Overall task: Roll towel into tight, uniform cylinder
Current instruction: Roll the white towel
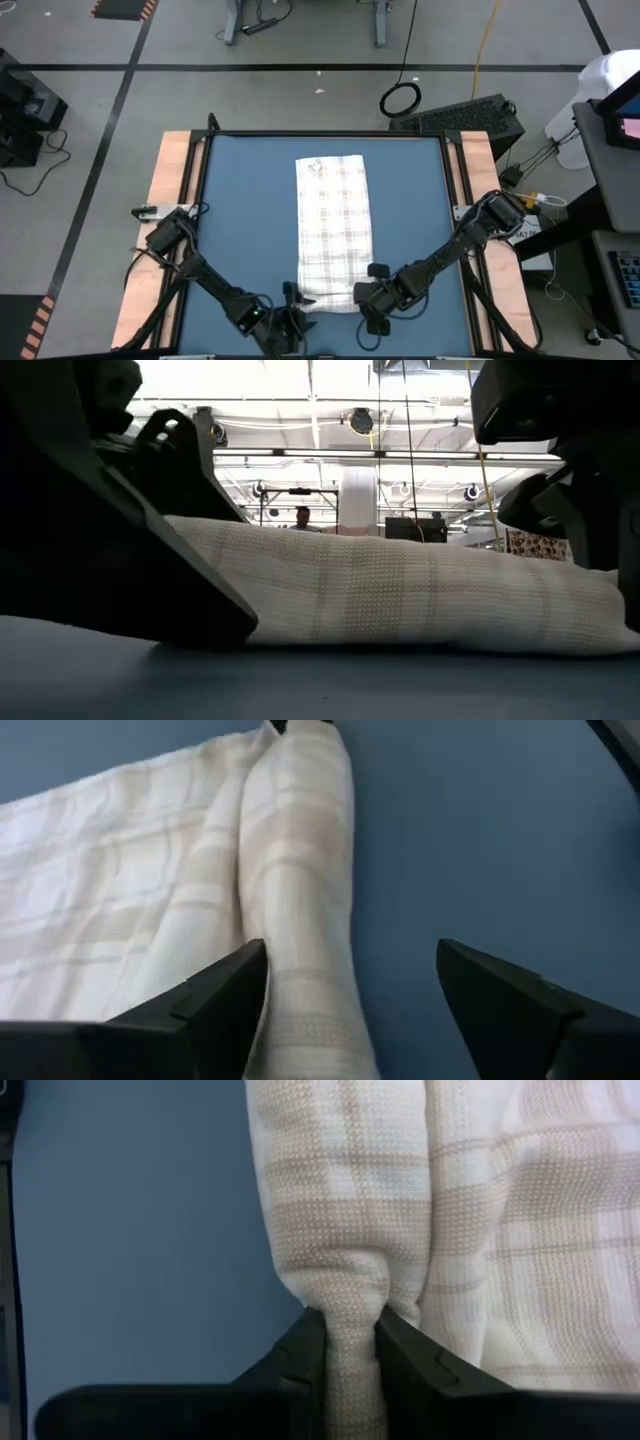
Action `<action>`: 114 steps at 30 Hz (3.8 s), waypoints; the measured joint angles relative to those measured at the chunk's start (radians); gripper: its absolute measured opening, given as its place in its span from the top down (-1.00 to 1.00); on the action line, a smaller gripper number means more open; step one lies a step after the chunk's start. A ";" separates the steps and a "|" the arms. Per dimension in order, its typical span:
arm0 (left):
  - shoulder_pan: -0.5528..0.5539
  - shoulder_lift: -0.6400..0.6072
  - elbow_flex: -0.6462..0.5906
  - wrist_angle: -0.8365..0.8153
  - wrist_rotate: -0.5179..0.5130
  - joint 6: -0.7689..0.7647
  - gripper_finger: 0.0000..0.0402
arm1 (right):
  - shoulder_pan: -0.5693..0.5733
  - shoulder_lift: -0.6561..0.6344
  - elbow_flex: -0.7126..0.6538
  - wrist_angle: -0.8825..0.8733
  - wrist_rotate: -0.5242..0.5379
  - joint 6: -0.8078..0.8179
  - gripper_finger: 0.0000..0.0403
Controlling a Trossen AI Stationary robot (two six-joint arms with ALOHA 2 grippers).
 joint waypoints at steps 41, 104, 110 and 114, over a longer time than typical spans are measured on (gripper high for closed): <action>0.238 -0.029 0.002 -0.021 0.606 -0.601 0.85 | 0.306 0.063 0.041 0.005 0.522 -0.097 0.14; 0.038 0.052 0.000 0.237 0.016 -0.003 -0.35 | -0.003 0.024 0.040 -0.067 -0.020 -0.029 0.81; 0.064 0.051 0.001 0.133 0.045 -0.121 0.16 | -0.003 0.016 0.038 -0.066 -0.017 -0.028 0.81; 0.080 0.046 0.003 0.080 0.082 -0.234 0.59 | -0.003 0.015 0.038 -0.067 -0.015 -0.037 0.81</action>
